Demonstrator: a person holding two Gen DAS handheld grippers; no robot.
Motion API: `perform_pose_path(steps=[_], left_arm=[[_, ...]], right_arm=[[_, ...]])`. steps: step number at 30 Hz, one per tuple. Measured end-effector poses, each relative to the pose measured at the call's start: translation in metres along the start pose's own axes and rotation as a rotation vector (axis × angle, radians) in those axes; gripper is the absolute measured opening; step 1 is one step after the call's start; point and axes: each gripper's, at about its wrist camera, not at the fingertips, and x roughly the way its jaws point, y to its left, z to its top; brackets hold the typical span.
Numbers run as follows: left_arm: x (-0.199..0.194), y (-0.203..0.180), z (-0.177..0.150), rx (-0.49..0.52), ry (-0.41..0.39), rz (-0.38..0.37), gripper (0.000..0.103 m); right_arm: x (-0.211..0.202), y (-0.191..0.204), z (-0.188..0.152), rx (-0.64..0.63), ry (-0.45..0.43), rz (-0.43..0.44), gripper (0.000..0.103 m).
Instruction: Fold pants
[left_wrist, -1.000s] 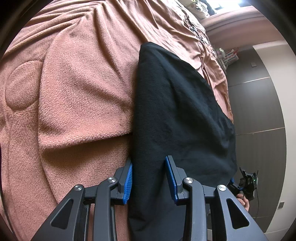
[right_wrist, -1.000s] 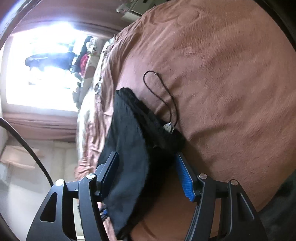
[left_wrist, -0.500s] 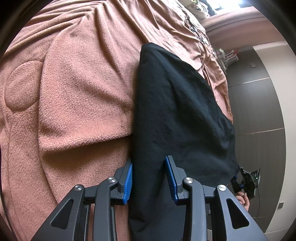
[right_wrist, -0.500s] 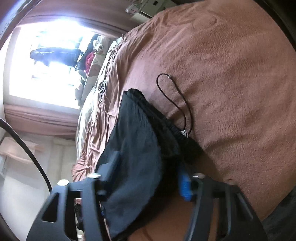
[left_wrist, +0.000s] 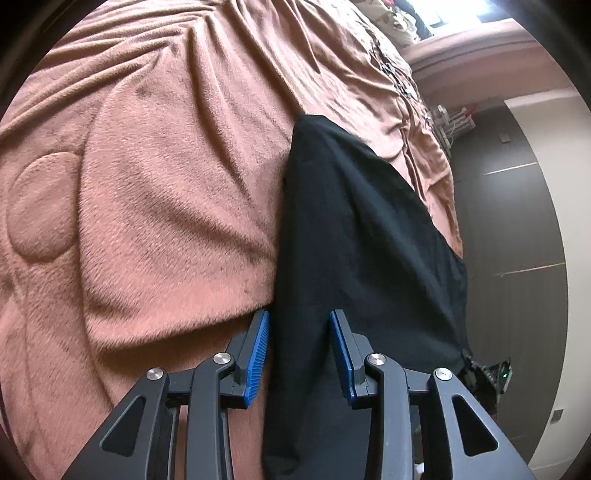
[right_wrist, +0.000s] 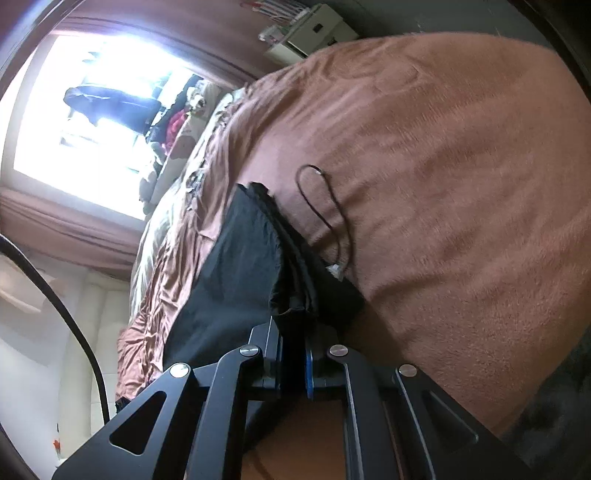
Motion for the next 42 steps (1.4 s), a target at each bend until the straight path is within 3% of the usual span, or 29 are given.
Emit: perform_pose_path(steps=[6,7,9,13,14,15,17,21,25,27,30,42], left_arm=[[0.007,-0.001,0.011,0.008,-0.010,-0.041,0.035],[0.007,-0.002,0.011,0.013,-0.014,-0.044,0.033],[0.010,-0.003,0.011,0.023,-0.013,-0.034,0.017],[0.008,-0.008,0.011,0.049,-0.024,-0.025,0.011],[0.007,-0.009,0.011,0.052,-0.026,-0.024,0.011],[0.006,-0.011,0.012,0.057,-0.027,-0.018,0.011],[0.004,-0.014,0.012,0.067,-0.030,-0.010,0.011],[0.004,-0.014,0.012,0.064,-0.024,-0.004,0.011],[0.008,-0.008,0.011,0.018,-0.008,-0.012,0.013],[0.008,-0.002,0.008,-0.014,0.012,-0.026,0.023],[0.004,0.003,-0.004,-0.030,0.031,-0.044,0.026],[-0.006,0.013,-0.054,-0.054,0.064,-0.088,0.027]], right_arm=[[-0.008,-0.001,0.001,0.003,0.000,0.003,0.005],[-0.008,0.000,0.001,0.001,0.003,0.000,0.005],[-0.007,-0.002,0.002,-0.005,0.016,0.003,0.007],[-0.007,-0.003,0.000,0.004,0.050,-0.002,0.013],[-0.008,-0.003,-0.001,0.005,0.056,-0.010,0.022],[-0.008,-0.003,-0.002,0.006,0.065,-0.023,0.042],[-0.008,-0.003,-0.008,-0.001,0.072,-0.024,0.063],[0.003,-0.003,-0.012,-0.001,0.109,0.018,0.063],[0.015,-0.002,-0.004,0.013,0.088,0.033,0.061],[0.018,-0.008,0.001,0.043,0.078,-0.003,0.041],[0.016,-0.015,0.002,0.056,0.072,0.011,0.034],[0.013,-0.014,-0.007,0.038,0.066,0.015,0.032]])
